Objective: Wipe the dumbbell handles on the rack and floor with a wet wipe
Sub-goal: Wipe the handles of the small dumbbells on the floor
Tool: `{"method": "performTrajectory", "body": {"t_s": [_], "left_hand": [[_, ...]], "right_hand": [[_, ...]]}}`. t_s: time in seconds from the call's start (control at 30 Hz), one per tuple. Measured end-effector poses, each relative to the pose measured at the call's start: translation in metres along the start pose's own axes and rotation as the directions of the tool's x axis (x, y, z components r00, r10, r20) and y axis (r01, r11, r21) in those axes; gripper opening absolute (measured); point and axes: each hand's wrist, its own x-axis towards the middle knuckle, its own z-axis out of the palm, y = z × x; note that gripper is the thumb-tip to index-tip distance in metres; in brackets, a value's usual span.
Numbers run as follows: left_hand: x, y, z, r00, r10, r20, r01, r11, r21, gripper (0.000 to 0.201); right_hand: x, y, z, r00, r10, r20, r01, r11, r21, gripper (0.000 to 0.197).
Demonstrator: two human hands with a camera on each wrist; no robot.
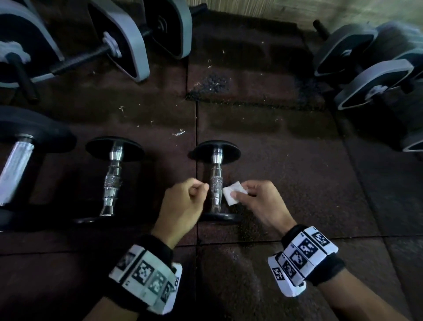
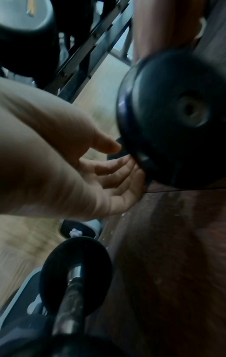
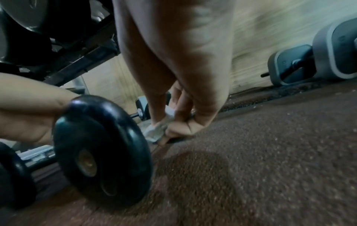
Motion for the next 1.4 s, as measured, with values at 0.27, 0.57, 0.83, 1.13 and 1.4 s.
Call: {"method": "performTrajectory", "body": {"t_s": [0.27,0.57,0.83,1.13,1.4], "left_hand": [[-0.025,-0.007,0.035,0.98,-0.165,-0.114,0.141,0.971,-0.193,0.035],[-0.024,-0.015,0.039,0.991,-0.073,-0.114,0.053,0.984,-0.171,0.037],[-0.023,-0.024,0.041,0.993,0.026,-0.112,-0.04,0.991,-0.128,0.033],[-0.017,-0.023,0.019,0.994,-0.019,0.112,0.046,0.97,-0.238,0.02],[0.009,-0.032,-0.005,0.997,-0.032,-0.064,0.02,0.983,-0.18,0.017]], "right_hand": [[0.01,-0.009,0.014,0.994,0.06,0.087,-0.039,0.973,-0.23,0.013],[-0.004,-0.011,-0.006,0.912,-0.08,0.402,0.1,0.994,-0.03,0.036],[-0.003,-0.036,-0.001,0.813,-0.459,0.358,0.55,0.808,-0.211,0.013],[-0.003,-0.035,-0.011,0.846,-0.332,0.417,0.395,0.916,-0.072,0.01],[-0.021,-0.023,0.014,0.991,-0.11,-0.071,0.129,0.915,0.382,0.016]]}}
